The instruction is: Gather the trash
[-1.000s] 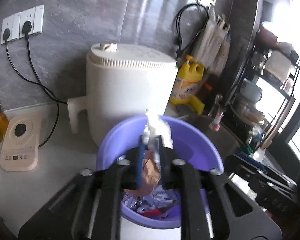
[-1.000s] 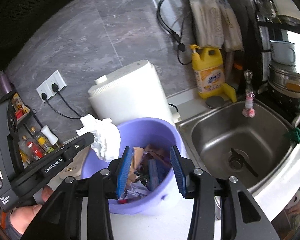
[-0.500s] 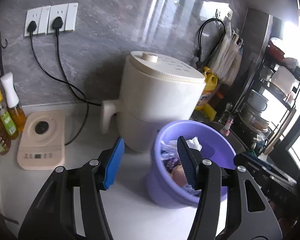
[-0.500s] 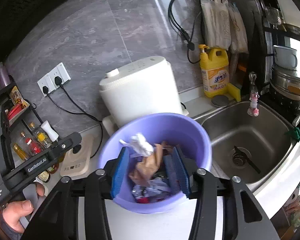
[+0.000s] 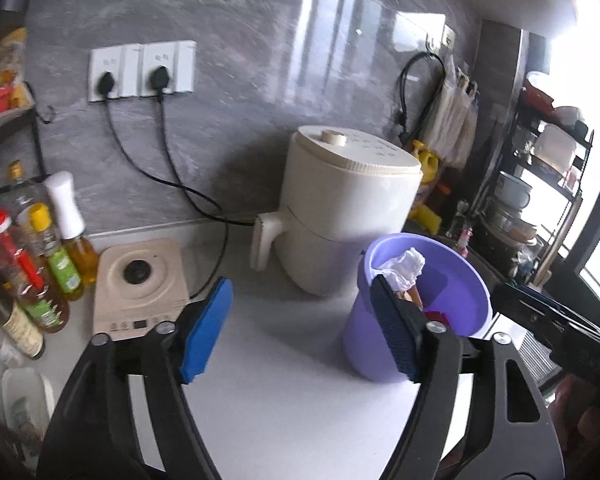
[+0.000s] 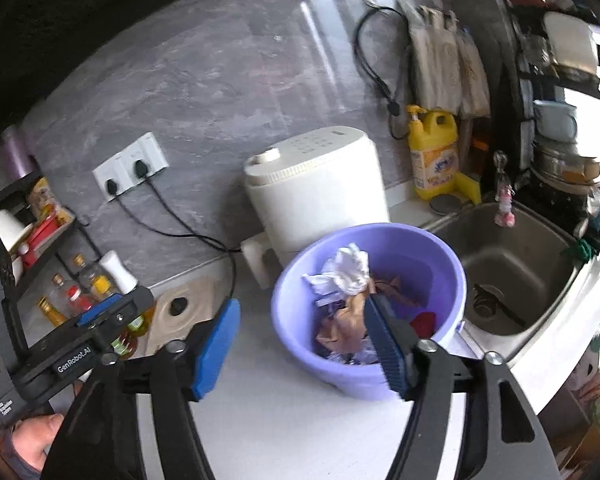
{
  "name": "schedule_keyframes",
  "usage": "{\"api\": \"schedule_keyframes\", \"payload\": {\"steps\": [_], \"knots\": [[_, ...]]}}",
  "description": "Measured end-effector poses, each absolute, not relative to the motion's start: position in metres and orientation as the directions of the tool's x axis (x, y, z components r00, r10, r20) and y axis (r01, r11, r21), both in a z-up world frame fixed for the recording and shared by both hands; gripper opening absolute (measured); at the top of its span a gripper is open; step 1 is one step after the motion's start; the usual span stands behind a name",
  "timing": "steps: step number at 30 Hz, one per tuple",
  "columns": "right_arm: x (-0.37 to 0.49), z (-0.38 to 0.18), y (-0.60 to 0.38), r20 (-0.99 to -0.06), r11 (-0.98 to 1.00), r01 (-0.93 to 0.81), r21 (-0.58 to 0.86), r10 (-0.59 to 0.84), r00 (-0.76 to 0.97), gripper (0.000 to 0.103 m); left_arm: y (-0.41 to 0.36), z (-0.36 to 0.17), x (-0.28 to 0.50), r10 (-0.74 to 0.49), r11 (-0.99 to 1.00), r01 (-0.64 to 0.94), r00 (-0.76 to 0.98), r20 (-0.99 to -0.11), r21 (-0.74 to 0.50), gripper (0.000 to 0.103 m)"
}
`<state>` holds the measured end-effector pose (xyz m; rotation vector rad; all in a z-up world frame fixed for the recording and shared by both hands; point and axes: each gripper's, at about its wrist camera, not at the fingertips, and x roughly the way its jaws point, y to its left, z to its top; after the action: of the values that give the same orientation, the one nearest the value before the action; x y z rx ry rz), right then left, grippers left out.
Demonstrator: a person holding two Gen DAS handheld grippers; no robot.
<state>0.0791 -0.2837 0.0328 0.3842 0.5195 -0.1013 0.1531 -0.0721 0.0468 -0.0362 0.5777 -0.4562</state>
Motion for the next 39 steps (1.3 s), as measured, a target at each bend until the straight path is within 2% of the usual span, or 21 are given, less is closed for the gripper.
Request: {"api": "schedule_keyframes", "payload": {"steps": [5, 7, 17, 19, 30, 39], "knots": [[0.069, 0.035, -0.275, -0.487, 0.938, 0.115, 0.328, 0.064, 0.871, 0.075, -0.062, 0.048, 0.129, -0.365, 0.931, 0.325, 0.788, -0.497, -0.169, 0.082], [0.062, 0.036, -0.273, -0.475, 0.946, 0.073, 0.316, 0.091, 0.875, 0.084, -0.061, 0.047, 0.117, -0.337, 0.941, 0.294, 0.810, -0.480, -0.166, 0.086], [0.039, 0.033, -0.272, -0.444, 0.964, -0.078, 0.252, 0.187, 0.877, 0.087, -0.053, 0.036, 0.072, -0.222, 0.973, 0.163, 0.855, -0.469, -0.164, 0.091], [0.035, 0.034, -0.271, -0.438, 0.962, -0.102, 0.251, 0.207, 0.875, 0.090, -0.044, 0.036, 0.065, -0.198, 0.977, 0.134, 0.861, -0.469, -0.168, 0.094], [0.037, 0.031, -0.250, -0.424, 0.952, -0.133, 0.275, 0.244, 0.872, 0.095, -0.010, 0.042, 0.046, -0.117, 0.991, 0.070, 0.872, -0.475, -0.116, 0.097], [0.049, 0.021, -0.239, -0.444, 0.950, -0.140, 0.278, 0.256, 0.859, 0.095, -0.004, 0.038, 0.045, -0.104, 0.992, 0.057, 0.871, -0.479, -0.113, 0.097]]}}
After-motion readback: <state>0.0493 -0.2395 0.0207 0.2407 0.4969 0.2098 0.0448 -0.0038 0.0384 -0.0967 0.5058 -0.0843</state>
